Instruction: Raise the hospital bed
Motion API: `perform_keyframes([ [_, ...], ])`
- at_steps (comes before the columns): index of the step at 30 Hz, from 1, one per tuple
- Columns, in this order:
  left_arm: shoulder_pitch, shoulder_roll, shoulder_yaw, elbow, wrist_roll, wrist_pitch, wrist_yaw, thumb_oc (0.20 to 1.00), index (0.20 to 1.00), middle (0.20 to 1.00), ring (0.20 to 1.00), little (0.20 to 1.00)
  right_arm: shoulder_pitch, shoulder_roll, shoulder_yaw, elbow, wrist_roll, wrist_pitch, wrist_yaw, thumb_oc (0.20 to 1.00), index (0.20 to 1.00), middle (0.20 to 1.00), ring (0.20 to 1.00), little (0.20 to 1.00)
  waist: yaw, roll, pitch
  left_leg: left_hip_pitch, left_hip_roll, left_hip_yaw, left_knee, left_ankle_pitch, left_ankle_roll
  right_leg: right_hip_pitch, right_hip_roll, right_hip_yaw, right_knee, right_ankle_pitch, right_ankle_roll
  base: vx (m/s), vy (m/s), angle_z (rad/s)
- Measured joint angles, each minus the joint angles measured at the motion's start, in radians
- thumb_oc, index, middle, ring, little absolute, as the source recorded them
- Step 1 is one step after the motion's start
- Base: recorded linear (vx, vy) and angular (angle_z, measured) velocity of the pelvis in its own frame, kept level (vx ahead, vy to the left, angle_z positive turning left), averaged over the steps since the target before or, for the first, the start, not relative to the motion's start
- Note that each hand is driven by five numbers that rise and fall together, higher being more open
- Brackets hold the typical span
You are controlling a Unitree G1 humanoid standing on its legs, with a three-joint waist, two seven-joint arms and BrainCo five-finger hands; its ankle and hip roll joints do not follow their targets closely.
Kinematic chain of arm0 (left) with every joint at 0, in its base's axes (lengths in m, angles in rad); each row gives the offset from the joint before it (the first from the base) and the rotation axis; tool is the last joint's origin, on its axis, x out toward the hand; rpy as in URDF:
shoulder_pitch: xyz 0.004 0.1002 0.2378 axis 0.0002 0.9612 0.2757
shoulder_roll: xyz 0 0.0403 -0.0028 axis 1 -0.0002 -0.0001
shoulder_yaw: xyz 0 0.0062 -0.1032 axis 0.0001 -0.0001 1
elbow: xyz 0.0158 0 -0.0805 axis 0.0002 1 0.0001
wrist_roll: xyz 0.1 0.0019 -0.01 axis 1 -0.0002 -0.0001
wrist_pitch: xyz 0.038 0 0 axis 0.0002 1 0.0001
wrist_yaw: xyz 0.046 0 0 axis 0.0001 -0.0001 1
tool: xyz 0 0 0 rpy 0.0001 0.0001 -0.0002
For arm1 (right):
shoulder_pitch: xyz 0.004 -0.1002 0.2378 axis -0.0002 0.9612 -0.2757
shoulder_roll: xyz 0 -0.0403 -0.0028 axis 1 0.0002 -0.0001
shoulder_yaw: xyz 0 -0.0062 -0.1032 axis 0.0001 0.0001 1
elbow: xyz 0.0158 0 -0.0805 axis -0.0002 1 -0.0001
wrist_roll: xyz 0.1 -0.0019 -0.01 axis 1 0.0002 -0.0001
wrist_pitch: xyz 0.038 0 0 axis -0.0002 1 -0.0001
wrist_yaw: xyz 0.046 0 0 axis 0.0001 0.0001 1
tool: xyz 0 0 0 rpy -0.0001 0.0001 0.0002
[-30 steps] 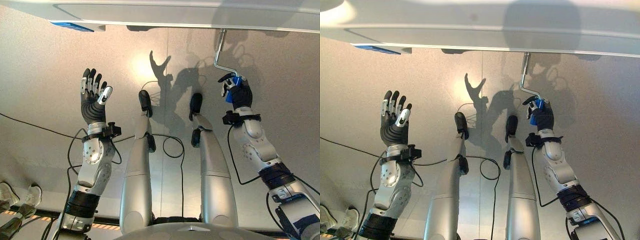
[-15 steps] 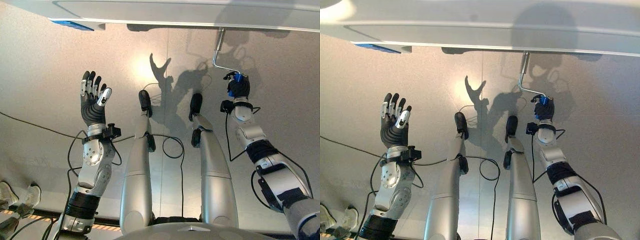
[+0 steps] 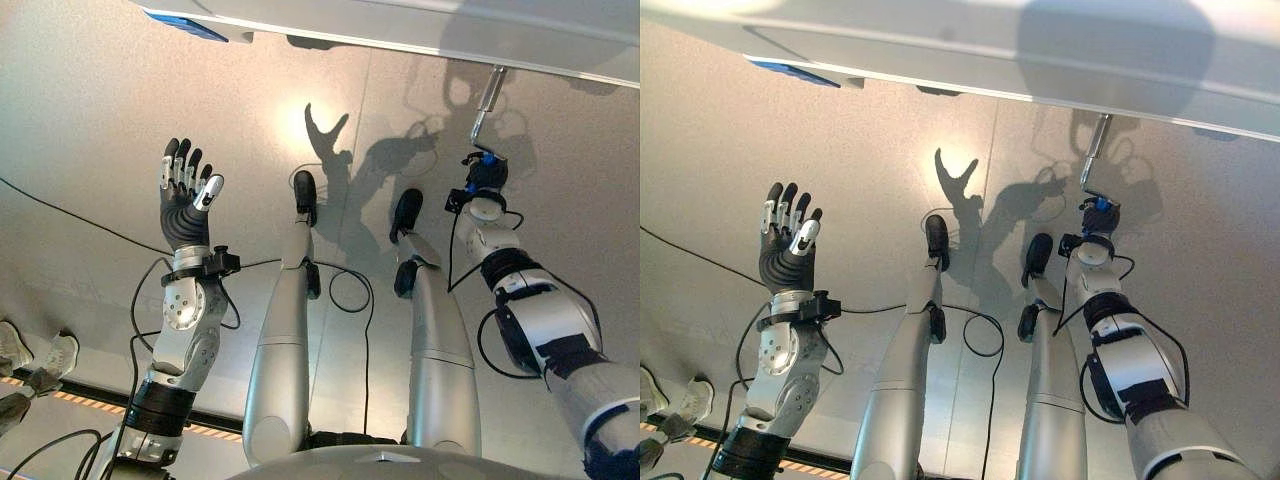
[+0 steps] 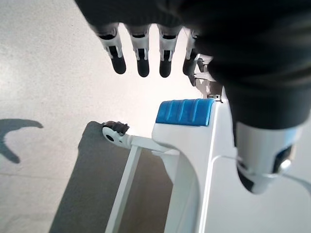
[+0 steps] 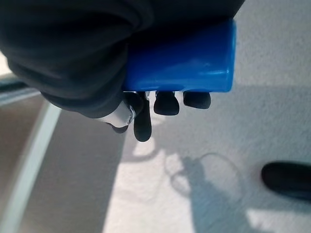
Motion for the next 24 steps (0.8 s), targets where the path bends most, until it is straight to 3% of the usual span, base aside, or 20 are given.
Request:
perform_keyframes([
  [11, -0.018, 0.005, 0.001, -0.034, 0.000, -0.001, -0.005, 1.000, 1.000, 1.000, 1.000, 1.000, -0.103, 0.022, 0.006, 0.071, -0.007, 0.063, 0.029, 0.200, 0.200, 0.200, 0.200, 0.200, 0.031, 0.000, 0.000, -0.050, -0.014, -0.016, 0.011, 0.004, 0.004, -0.046, -0.015, -0.011, 0.024, -0.008, 0.004, 0.00, -0.007, 0.04],
  [24, -0.032, 0.000, 0.002, -0.038, 0.000, 0.000, 0.001, 1.000, 1.000, 1.000, 1.000, 1.000, -0.132, 0.085, 0.058, 0.028, -0.052, 0.069, 0.023, 0.200, 0.200, 0.200, 0.200, 0.200, 0.030, 0.001, 0.000, -0.072, -0.007, -0.017, 0.027, 0.001, -0.003, -0.077, -0.015, -0.010, 0.059, -0.022, -0.004, 0.00, 0.000, 0.00],
])
